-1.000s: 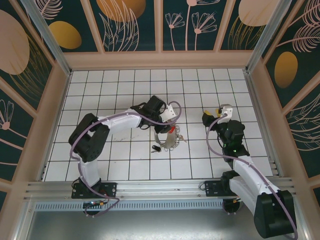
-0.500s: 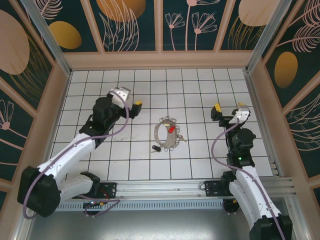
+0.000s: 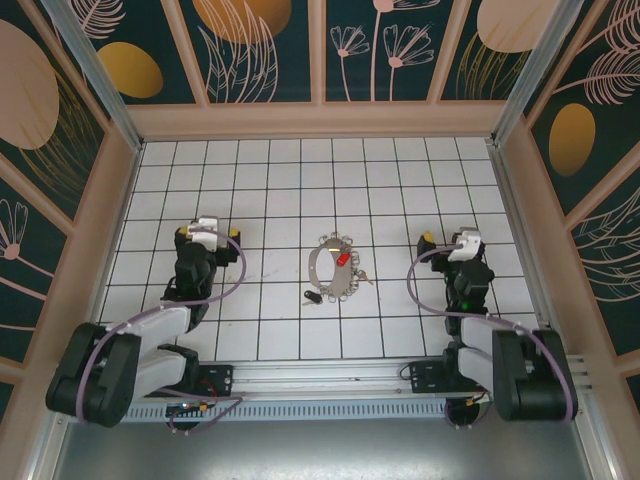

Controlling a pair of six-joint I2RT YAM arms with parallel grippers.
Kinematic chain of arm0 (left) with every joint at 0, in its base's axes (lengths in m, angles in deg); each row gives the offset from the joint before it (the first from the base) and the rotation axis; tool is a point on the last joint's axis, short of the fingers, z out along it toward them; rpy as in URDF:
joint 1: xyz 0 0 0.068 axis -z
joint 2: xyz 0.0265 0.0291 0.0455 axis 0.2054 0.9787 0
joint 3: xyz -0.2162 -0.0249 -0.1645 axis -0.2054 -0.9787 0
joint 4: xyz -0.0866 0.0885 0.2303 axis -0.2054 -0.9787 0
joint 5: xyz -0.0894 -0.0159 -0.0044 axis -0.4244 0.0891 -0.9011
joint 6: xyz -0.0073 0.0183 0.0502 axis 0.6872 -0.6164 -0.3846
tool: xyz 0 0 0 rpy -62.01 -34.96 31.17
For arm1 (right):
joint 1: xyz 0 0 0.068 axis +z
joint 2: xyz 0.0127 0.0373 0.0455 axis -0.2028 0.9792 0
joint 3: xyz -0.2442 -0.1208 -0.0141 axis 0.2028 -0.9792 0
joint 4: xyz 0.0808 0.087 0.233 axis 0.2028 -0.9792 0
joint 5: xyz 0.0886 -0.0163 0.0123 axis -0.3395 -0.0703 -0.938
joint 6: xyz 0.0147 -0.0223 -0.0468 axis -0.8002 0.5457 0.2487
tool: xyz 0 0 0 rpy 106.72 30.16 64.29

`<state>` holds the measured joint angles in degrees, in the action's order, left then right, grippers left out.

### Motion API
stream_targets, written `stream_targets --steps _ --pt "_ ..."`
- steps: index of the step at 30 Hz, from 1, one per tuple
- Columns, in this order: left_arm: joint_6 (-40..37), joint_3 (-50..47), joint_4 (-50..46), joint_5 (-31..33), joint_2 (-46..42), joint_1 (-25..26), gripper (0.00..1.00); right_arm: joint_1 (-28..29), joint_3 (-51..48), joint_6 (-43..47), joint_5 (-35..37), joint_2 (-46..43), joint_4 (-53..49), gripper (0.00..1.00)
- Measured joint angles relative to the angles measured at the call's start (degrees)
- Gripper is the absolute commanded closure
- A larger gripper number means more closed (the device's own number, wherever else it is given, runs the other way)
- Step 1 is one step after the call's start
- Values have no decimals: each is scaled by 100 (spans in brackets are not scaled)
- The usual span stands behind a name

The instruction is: Put the keys on the keyring

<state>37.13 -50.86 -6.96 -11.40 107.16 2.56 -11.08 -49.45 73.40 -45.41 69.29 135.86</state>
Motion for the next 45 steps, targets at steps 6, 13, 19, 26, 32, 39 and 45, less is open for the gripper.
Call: stream_targets --steps 6,13,19,26,32,39,45 --pt "-76 153 765 -68 872 -127 1 -72 188 59 -79 1220 1086 1" --pt "-227 72 1976 22 1279 -389 1 -101 802 114 -81 2197 1325 1" --pt "83 -125 2881 -358 1797 -1067 1 -129 1123 2 205 2197 1113 1" --pt "254 26 2776 -691 1888 -1196 1 -140 1123 -57 295 2197 979 1" --pt "273 39 2774 -734 1888 -1196 1 -140 1123 -59 297 2197 966 1" --pt "315 42 2774 -730 1888 -1196 1 -140 1130 -59 297 2197 942 1" --pt "317 42 2774 -730 1888 -1196 1 -140 1130 -59 295 2197 857 1"
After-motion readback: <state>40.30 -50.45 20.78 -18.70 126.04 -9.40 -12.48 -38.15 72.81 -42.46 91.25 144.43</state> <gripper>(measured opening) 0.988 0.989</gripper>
